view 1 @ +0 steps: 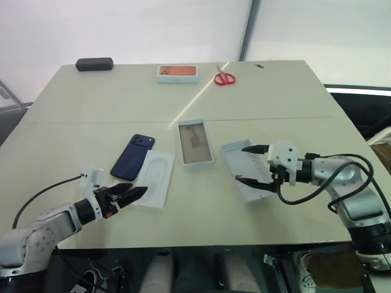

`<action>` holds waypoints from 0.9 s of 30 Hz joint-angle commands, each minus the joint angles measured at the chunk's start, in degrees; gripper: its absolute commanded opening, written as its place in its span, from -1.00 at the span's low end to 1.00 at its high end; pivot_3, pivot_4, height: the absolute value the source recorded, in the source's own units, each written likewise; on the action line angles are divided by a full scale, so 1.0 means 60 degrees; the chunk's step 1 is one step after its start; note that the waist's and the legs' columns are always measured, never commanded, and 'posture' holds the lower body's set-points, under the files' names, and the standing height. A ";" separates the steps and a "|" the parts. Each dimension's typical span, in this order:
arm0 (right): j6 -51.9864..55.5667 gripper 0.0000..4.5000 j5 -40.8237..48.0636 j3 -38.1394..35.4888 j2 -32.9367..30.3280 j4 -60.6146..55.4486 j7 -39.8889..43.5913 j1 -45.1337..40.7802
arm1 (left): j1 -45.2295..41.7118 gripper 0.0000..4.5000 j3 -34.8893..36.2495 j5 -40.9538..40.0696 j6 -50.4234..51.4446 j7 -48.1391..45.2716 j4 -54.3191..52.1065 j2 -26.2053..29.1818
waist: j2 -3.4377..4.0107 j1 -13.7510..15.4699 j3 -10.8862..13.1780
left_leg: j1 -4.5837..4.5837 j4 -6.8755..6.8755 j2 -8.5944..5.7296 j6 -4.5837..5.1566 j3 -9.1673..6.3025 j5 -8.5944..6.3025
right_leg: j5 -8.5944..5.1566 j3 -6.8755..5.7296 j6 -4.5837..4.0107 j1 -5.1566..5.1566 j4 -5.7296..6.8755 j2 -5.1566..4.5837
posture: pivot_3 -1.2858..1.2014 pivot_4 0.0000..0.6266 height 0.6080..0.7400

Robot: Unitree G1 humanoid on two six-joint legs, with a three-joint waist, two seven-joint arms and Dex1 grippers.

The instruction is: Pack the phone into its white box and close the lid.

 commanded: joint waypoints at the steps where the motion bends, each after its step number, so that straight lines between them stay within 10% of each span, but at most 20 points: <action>1: -0.0055 0.99 -0.0024 -0.0075 0.0018 -0.0229 -0.0095 -0.0163 | -0.0123 1.00 -0.0303 -0.0466 0.0667 0.0158 0.0095 -0.0225 | 0.0006 0.0020 -0.0004 | 0.0001 0.0000 -0.0004 0.0000 -0.0002 0.0000 | 0.0000 0.0000 -0.0001 0.0003 -0.0001 -0.0002 | 0.03 -0.52 1.00; 11: -0.0059 0.99 -0.0093 -0.0035 0.0121 -0.0344 -0.0233 -0.0083 | -0.0449 1.00 -0.0124 -0.1329 0.1456 0.0586 0.0562 -0.0899 | 0.0009 0.0017 -0.0005 | 0.0003 0.0004 -0.0027 0.0000 -0.0011 0.0000 | 0.0000 -0.0003 0.0001 0.0013 -0.0001 -0.0016 | 0.03 -0.52 1.00; 15: -0.0063 1.00 -0.0106 -0.0037 0.0145 -0.0370 -0.0259 -0.0072 | -0.0496 0.20 0.0014 -0.1407 0.1506 0.0749 0.0866 -0.0993 | 0.0009 0.0001 -0.0005 | 0.0003 0.0003 -0.0027 0.0000 -0.0011 0.0000 | 0.0000 -0.0004 0.0001 0.0011 -0.0002 -0.0015 | 0.03 -0.52 1.00; 25: -0.0018 1.00 -0.0133 0.0014 0.0200 -0.0515 -0.0357 -0.0146 | -0.0340 0.20 -0.0075 -0.1492 0.1462 0.0820 0.1056 -0.1138 | 0.0009 0.0002 -0.0005 | 0.0003 0.0002 -0.0027 0.0000 -0.0013 0.0000 | -0.0005 -0.0004 -0.0008 0.0011 -0.0003 -0.0017 | 0.03 -0.52 1.00; 27: 0.0028 1.00 -0.0119 0.0016 0.0216 -0.0567 -0.0373 -0.0184 | -0.0375 -0.05 -0.0033 -0.1594 0.1481 0.0821 0.1105 -0.1188 | 0.0009 0.0002 -0.0005 | 0.0004 0.0001 -0.0027 0.0000 -0.0013 0.0000 | -0.0005 -0.0003 -0.0008 0.0011 -0.0003 -0.0017 | 0.03 -0.52 1.00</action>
